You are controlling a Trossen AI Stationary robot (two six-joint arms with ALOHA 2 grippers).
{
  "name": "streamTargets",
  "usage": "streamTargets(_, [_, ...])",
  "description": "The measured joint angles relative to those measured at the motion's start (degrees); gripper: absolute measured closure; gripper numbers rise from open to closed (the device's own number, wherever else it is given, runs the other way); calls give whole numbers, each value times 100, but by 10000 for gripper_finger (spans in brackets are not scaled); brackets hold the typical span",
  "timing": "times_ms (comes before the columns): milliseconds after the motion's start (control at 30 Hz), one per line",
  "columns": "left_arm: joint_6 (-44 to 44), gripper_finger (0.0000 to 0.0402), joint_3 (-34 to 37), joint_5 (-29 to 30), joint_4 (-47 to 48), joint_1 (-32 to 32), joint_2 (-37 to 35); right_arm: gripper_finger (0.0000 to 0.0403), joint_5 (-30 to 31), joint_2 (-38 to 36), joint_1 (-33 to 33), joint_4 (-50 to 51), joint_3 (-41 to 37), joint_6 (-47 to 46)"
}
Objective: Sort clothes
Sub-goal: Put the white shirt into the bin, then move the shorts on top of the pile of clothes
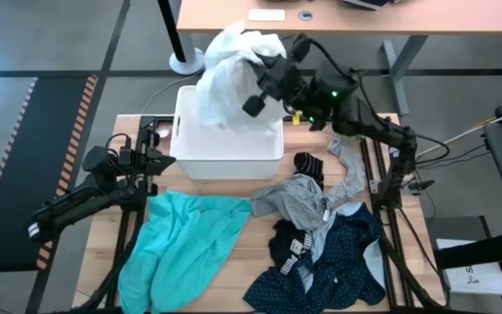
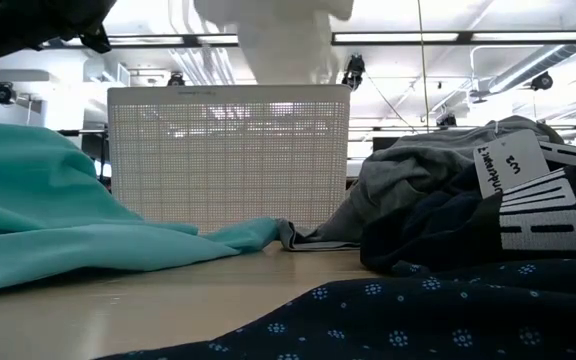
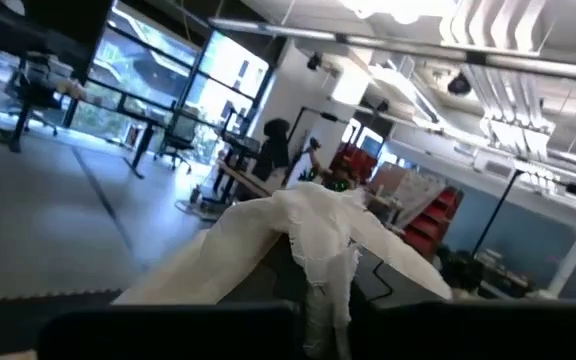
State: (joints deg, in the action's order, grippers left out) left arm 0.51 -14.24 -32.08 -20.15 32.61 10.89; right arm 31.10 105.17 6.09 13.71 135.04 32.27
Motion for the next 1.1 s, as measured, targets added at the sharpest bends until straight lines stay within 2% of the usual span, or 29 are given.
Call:
streamTargets(467, [0, 402, 2, 0, 1, -1, 261, 399, -162, 629, 568, 1207, -7, -949])
streamTargets(900, [0, 402, 2, 0, 11, -1, 712, 339, -151, 881, 592, 1260, -4, -1195])
streamTargets(1100, [36, 402, 2, 0, 4, -1, 952, 295, -150, 779, 592, 1299, -4, -1478])
